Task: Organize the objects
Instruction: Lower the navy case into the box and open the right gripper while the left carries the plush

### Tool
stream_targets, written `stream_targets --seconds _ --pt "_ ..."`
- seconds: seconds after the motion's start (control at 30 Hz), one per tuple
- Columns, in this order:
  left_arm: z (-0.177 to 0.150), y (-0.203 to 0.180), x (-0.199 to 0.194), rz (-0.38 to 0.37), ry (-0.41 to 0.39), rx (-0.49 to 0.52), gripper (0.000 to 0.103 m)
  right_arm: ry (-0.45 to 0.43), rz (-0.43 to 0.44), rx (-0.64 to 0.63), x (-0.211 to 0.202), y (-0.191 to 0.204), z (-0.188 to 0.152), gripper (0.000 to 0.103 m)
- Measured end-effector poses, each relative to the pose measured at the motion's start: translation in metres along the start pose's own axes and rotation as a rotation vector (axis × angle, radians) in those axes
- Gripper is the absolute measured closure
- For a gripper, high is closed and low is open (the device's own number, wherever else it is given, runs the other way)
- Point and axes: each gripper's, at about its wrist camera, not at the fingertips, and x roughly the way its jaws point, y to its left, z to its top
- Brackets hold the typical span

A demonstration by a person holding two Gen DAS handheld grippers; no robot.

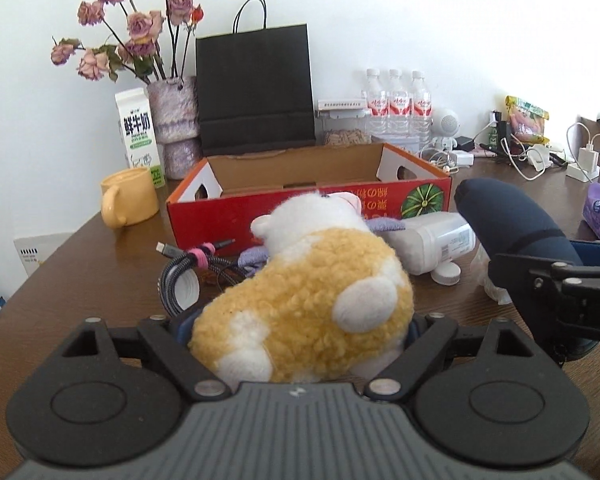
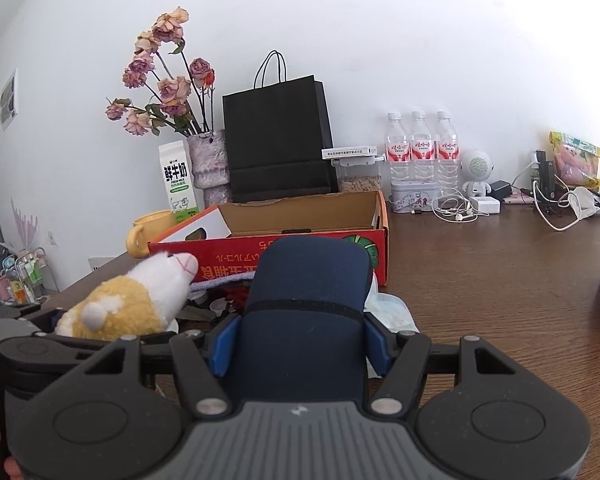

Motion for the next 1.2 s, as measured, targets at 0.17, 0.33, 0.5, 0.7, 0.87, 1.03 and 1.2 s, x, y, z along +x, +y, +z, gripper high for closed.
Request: stream_targets --seconds 0.17,0.33,0.5,0.7,0.87,1.03,1.2 --pt "0.012 0.013 -0.009 0.01 -0.064 -0.003 0.014 -0.008 0.0 -0.023 0.006 0.01 0.008 0.04" --pt "0.025 0.027 -0.006 0.019 -0.112 -0.015 0.014 -0.02 0.002 -0.042 0.016 0.021 0.02 0.04" --pt "0.044 0.038 0.002 0.02 -0.155 -0.022 0.014 -0.04 0.002 -0.054 0.032 0.03 0.037 0.04" --pt "0.073 0.048 0.02 0.02 -0.195 -0.039 0.014 -0.063 0.002 -0.042 0.061 0.035 0.065 0.04" --pt "0.094 0.051 0.042 0.028 -0.213 -0.05 0.014 -0.093 -0.013 -0.051 0.087 0.038 0.089 0.04" --pt "0.117 0.054 0.066 0.045 -0.221 -0.074 0.014 -0.108 -0.033 -0.056 0.118 0.035 0.113 0.04" --pt "0.14 0.053 0.098 0.055 -0.21 -0.093 0.014 -0.094 -0.071 -0.049 0.157 0.027 0.137 0.04"
